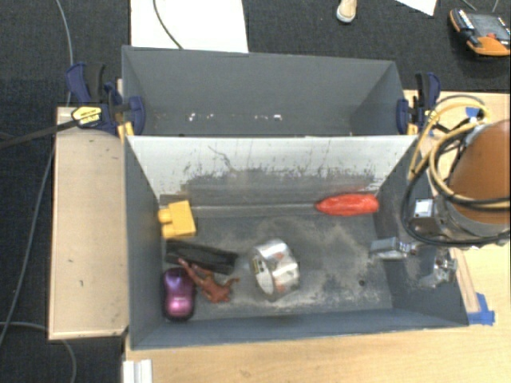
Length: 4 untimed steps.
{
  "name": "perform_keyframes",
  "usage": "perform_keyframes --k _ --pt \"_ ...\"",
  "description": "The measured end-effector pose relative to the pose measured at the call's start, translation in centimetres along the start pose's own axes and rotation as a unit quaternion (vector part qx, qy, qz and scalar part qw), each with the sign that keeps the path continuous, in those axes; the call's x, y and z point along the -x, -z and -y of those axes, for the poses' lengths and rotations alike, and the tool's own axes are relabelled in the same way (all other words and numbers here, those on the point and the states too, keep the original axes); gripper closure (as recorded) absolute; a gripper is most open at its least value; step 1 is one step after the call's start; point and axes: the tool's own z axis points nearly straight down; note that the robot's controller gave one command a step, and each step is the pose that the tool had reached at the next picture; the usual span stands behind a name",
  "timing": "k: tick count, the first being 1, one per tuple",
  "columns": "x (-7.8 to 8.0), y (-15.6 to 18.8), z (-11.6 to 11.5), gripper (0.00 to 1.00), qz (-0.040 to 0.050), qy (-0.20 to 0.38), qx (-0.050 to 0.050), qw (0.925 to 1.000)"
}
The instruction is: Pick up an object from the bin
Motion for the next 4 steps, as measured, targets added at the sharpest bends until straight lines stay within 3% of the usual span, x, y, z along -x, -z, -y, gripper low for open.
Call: perform_keyframes --k 1,2,3,4 --pt "0.8 -2.1 0.0 0.0 0.0003 0.06 -0.001 0.9982" --pt "-2.3 3.3 2.6 0.0 -0.0006 0.035 -0.011 0.9993" --pt "0.0 -1.7 0.5 0.0 0.0019 0.085 0.004 0.9964" --pt "-2.4 4.5 3.4 0.0 0.0004 0.058 -0.011 0.9983"
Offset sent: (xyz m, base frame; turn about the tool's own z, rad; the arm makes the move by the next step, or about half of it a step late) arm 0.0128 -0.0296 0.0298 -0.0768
